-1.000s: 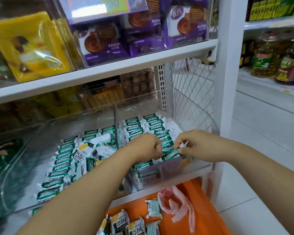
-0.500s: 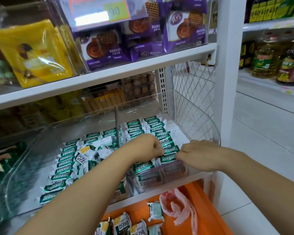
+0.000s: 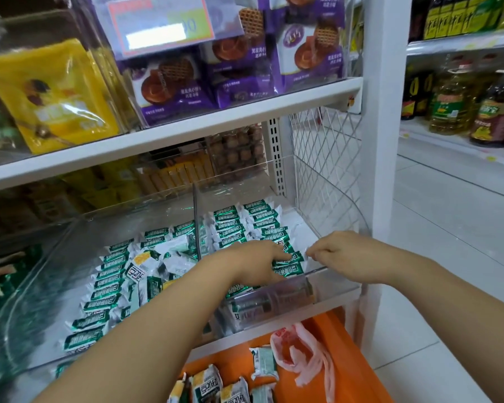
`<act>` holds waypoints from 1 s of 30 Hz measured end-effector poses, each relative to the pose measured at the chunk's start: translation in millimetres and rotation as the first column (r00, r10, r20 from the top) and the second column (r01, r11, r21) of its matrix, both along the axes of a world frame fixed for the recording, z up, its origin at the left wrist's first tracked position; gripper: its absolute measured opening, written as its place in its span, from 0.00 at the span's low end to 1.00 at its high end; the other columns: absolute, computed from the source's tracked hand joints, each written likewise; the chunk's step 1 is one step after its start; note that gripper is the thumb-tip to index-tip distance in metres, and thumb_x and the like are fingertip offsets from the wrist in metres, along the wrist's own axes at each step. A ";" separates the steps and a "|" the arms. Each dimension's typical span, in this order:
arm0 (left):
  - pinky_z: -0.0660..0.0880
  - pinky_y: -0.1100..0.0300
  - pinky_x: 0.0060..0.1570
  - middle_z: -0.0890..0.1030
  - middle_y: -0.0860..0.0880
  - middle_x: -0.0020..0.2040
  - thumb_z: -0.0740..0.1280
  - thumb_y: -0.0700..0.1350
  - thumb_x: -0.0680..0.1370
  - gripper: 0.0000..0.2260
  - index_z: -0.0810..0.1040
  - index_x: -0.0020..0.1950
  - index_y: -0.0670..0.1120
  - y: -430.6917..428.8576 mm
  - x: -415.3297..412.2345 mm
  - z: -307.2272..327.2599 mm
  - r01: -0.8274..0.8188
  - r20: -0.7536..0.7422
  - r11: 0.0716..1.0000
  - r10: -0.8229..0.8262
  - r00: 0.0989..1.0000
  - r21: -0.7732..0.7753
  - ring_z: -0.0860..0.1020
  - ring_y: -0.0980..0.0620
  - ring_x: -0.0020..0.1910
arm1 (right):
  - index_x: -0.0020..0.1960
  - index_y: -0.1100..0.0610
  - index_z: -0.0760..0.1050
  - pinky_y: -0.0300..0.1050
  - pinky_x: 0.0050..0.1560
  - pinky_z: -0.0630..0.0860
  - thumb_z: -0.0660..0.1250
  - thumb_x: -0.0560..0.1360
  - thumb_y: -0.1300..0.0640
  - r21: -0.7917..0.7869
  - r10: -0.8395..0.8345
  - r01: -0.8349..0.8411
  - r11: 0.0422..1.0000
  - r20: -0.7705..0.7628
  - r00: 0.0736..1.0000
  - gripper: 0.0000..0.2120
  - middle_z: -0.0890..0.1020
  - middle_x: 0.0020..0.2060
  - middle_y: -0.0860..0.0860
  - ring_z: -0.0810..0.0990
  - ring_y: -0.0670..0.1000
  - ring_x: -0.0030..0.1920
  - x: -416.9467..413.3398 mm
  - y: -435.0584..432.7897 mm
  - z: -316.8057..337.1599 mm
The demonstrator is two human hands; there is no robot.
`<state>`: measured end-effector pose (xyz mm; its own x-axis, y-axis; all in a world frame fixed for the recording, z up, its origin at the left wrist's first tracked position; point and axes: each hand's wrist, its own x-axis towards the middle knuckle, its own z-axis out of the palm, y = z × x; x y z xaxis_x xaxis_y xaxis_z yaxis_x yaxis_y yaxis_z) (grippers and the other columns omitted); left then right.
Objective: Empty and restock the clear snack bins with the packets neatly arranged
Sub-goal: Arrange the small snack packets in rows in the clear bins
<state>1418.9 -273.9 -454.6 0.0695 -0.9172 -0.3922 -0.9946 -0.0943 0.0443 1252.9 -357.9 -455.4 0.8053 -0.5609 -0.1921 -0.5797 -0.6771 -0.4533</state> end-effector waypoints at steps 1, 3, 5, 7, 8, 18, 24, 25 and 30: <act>0.66 0.51 0.69 0.62 0.53 0.76 0.63 0.54 0.79 0.25 0.64 0.75 0.54 -0.8 1.8 1.5 -0.008 0.000 1.000 0.008 1.000 -0.009 0.69 0.50 0.69 | 0.61 0.63 0.76 0.50 0.64 0.69 0.53 0.81 0.58 0.008 -0.010 0.010 1.000 0.017 1.000 0.17 0.78 0.61 0.57 0.75 0.55 0.61 1.9 -0.1 2.7; 0.70 0.50 0.65 0.69 0.53 0.72 0.65 0.58 0.78 0.23 0.68 0.72 0.55 2.3 4.7 9.3 -0.046 -0.035 0.997 0.044 0.998 -0.068 0.72 0.50 0.65 | 0.68 0.61 0.71 0.43 0.64 0.65 0.53 0.82 0.57 0.042 -0.039 0.036 0.998 0.078 0.996 0.18 0.73 0.67 0.55 0.71 0.54 0.66 9.1 -2.0 7.4; 0.71 0.51 0.64 0.73 0.55 0.69 0.65 0.58 0.78 0.21 0.71 0.69 0.56 13.2 9.1 21.9 -0.073 -0.037 0.965 0.065 0.997 -0.252 0.74 0.53 0.64 | 0.74 0.58 0.64 0.42 0.65 0.64 0.54 0.82 0.55 0.146 -0.099 0.078 0.986 0.142 0.985 0.21 0.66 0.73 0.53 0.67 0.52 0.70 22.9 -6.2 8.8; 0.69 0.52 0.65 0.75 0.56 0.67 0.64 0.56 0.78 0.17 0.74 0.67 0.56 30.1 19.3 31.7 -0.074 0.042 0.858 0.111 0.993 -0.508 0.74 0.53 0.63 | 0.75 0.59 0.59 0.48 0.69 0.65 0.57 0.81 0.53 0.284 -0.195 0.142 0.948 0.165 0.967 0.24 0.63 0.74 0.55 0.65 0.55 0.71 40.1 -14.3 3.3; 0.68 0.53 0.65 0.76 0.56 0.66 0.64 0.55 0.79 0.16 0.75 0.66 0.56 39.0 27.4 33.3 -0.080 0.066 0.787 0.152 0.986 -0.612 0.74 0.53 0.63 | 0.75 0.59 0.59 0.51 0.68 0.67 0.58 0.81 0.52 0.339 -0.233 0.170 0.925 0.153 0.960 0.25 0.63 0.73 0.56 0.66 0.57 0.70 47.0 -18.3 -1.8; 0.58 0.68 0.60 0.77 0.56 0.62 0.60 0.48 0.81 0.12 0.78 0.62 0.53 54.0 53.1 5.6 -0.358 -0.309 0.608 0.189 0.932 -0.709 0.67 0.56 0.65 | 0.76 0.43 0.57 0.30 0.32 0.69 0.55 0.83 0.53 0.164 0.046 -0.032 0.986 -0.082 0.996 0.23 0.64 0.74 0.53 0.74 0.43 0.37 90.7 -25.0 -19.9; 0.55 0.71 0.56 0.76 0.56 0.62 0.57 0.49 0.82 0.14 0.77 0.63 0.52 58.6 51.4 6.2 -0.378 -0.341 0.638 0.188 0.921 -0.671 0.63 0.58 0.68 | 0.76 0.44 0.55 0.45 0.73 0.54 0.54 0.83 0.51 0.174 0.021 -0.027 0.984 0.036 0.999 0.23 0.55 0.77 0.48 0.57 0.51 0.75 90.9 -39.0 -11.3; 0.55 0.71 0.56 0.76 0.56 0.62 0.56 0.49 0.82 0.14 0.77 0.63 0.52 58.9 51.4 6.2 -0.384 -0.348 0.641 0.190 0.918 -0.664 0.62 0.58 0.68 | 0.77 0.44 0.53 0.49 0.74 0.51 0.54 0.83 0.51 0.163 -0.004 -0.010 0.987 0.083 0.997 0.24 0.52 0.77 0.48 0.53 0.51 0.76 94.1 -42.2 -9.7; 0.55 0.70 0.59 0.75 0.57 0.63 0.55 0.49 0.83 0.15 0.77 0.64 0.53 59.6 50.4 6.2 -0.412 -0.377 0.646 0.201 0.904 -0.642 0.60 0.57 0.71 | 0.78 0.45 0.48 0.52 0.74 0.43 0.55 0.82 0.50 0.083 -0.041 0.035 0.996 0.069 0.997 0.28 0.41 0.77 0.53 0.43 0.54 0.77 120.0 -51.5 -15.2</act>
<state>1469.2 -214.2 -448.4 0.3956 -0.8677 0.3012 -0.8553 -0.2285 0.4651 1372.8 -409.4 -470.6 0.7969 -0.5760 -0.1821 -0.5689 -0.6142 -0.5470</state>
